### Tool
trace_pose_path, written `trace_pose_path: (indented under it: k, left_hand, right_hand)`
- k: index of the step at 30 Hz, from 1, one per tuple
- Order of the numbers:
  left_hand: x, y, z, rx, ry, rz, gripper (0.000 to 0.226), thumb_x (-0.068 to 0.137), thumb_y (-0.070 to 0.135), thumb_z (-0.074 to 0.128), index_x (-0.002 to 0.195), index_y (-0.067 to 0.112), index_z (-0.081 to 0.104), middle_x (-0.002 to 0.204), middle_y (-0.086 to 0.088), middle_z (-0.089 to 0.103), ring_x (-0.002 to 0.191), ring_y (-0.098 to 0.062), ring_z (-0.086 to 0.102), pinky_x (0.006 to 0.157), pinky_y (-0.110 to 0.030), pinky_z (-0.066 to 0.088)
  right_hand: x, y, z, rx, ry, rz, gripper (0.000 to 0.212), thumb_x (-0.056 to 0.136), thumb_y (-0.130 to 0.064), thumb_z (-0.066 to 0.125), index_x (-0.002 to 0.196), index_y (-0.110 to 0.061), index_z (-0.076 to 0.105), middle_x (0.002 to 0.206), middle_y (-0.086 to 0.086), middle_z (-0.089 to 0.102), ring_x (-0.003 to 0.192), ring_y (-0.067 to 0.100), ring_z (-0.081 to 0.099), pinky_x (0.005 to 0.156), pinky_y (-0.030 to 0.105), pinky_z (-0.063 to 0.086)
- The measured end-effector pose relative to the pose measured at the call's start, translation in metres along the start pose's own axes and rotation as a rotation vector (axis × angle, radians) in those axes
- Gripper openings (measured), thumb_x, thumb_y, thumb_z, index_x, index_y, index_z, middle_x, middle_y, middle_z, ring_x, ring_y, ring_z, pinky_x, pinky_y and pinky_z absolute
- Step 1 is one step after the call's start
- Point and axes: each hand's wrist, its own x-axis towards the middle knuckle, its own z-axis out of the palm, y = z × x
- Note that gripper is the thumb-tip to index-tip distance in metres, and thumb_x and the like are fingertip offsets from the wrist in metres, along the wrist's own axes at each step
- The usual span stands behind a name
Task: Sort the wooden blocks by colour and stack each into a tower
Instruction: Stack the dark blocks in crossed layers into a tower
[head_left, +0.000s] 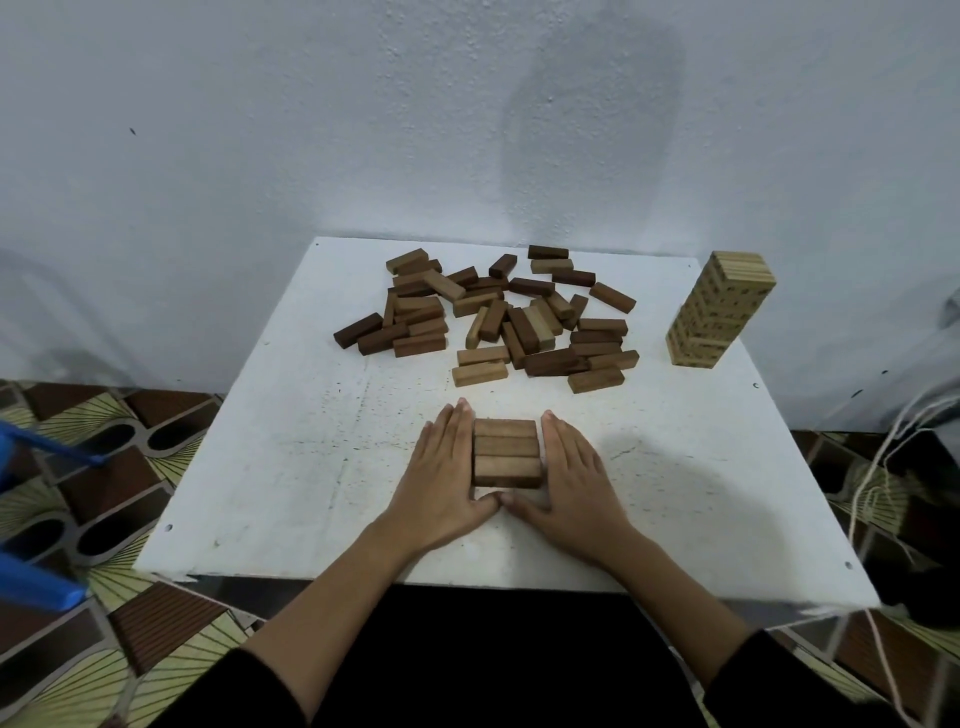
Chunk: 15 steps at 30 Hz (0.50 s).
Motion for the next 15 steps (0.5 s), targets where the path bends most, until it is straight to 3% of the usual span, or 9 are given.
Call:
trace_pose_path:
  k: [15]
  left_hand:
    - [0.0031,0.0031,0.0003,0.147,-0.078,-0.025,0.116,0.061,0.079,0.009,0.150,0.008,-0.012,0.159,-0.005,-0.014,0.146,-0.017,-0.016,0.120,-0.035,-0.008]
  right_hand:
    - [0.0009,-0.0028,0.0022,-0.145,-0.037,0.017,0.108,0.067,-0.081,-0.013,0.148,-0.009,-0.015,0.158,0.005,-0.013,0.145,0.019,-0.010,0.111,0.031,-0.014]
